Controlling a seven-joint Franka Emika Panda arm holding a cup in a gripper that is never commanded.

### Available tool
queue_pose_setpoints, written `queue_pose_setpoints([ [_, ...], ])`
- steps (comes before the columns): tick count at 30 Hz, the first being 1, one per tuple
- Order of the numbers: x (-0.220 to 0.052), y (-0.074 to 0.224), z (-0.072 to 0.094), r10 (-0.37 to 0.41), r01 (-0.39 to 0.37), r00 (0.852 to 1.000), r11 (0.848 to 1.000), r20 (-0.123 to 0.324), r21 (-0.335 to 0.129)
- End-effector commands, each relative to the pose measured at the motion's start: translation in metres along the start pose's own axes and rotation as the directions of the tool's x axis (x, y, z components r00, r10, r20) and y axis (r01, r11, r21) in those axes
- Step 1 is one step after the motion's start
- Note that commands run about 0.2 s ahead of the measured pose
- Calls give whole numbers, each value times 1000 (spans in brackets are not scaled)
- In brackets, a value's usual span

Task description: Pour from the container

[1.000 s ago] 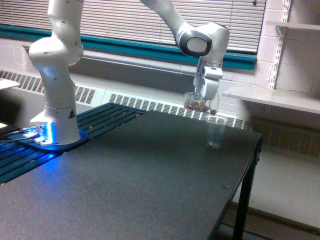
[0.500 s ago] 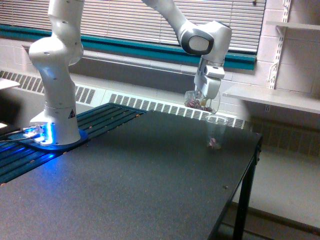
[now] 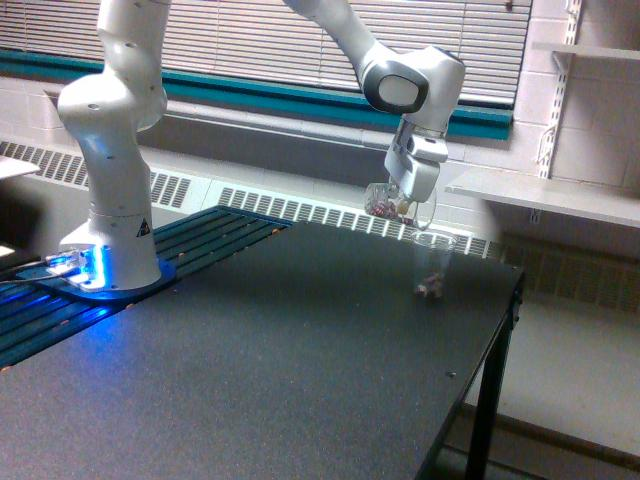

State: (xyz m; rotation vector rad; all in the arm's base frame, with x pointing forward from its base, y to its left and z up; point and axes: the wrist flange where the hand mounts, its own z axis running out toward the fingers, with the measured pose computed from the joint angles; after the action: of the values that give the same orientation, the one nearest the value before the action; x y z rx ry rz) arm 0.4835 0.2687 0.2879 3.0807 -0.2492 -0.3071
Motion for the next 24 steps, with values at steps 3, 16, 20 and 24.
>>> queue_pose_setpoints([
  [3, 8, 3, -8, -32, 32, 999, 999, 2, -7],
  [16, 9, 7, -7, -71, 72, 996, 997, 58, -15],
  [20, 8, 7, -7, -81, 83, 994, 996, 70, -19],
  [24, 9, 10, -8, -84, 86, 993, 996, 78, -28],
])
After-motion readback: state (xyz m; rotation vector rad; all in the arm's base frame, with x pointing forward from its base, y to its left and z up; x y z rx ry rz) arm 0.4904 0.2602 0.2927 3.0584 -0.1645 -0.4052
